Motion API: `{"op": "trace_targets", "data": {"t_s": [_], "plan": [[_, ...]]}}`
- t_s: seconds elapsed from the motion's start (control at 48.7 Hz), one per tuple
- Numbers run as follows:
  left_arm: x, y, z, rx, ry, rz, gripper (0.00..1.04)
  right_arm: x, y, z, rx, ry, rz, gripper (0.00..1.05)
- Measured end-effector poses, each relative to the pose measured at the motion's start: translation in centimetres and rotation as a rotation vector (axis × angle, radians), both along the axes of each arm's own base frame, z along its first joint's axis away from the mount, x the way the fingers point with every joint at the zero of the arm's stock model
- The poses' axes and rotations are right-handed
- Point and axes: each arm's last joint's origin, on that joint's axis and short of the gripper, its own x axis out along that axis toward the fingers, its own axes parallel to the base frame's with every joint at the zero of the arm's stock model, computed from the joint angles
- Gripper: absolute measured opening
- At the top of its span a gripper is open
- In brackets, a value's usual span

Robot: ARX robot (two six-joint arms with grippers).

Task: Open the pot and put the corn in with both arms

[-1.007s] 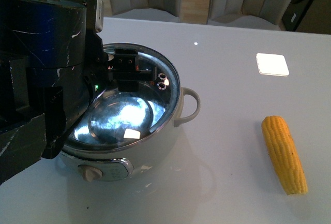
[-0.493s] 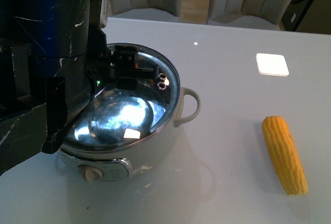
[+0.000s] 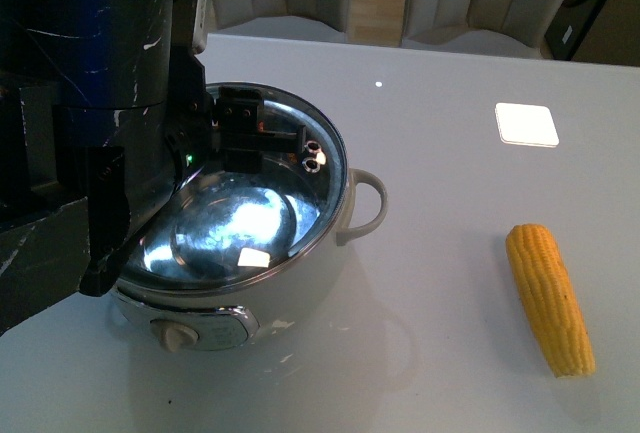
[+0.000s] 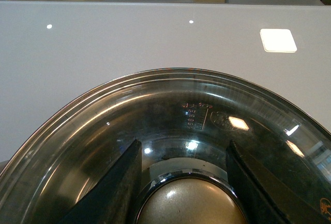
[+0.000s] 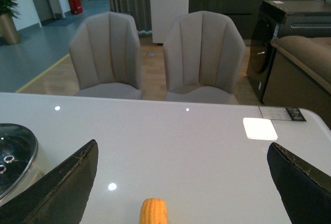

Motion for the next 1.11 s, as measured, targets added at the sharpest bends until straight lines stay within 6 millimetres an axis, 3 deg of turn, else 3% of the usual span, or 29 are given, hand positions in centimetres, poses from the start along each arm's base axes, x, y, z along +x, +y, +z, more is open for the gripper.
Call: {"op": "trace_targets", "data": {"t_s": [0.144,0.575,0.863,0.966,1.11], "plan": [[0.0,0.0,0.6,0.002,0.002,0.003,0.42,0.0,0.0,0.0,0.000,0.000,0.000,0.96],[0.4,1.1,6.1,-0.018,-0.061,0.047,0.42,0.0,0.0,0.0,0.000,0.000,0.000,0.96],[0.6,5.7,10.4,-0.056,-0.167,0.141,0.42,0.0,0.0,0.0,0.000,0.000,0.000,0.96],[0.3,7.4,10.4,-0.046,-0.167,0.165,0.42,0.0,0.0,0.0,0.000,0.000,0.000,0.96],[-0.4,10.8,8.9,-0.020,-0.135,0.216,0.42,0.0,0.0,0.0,0.000,0.000,0.000,0.96]]}}
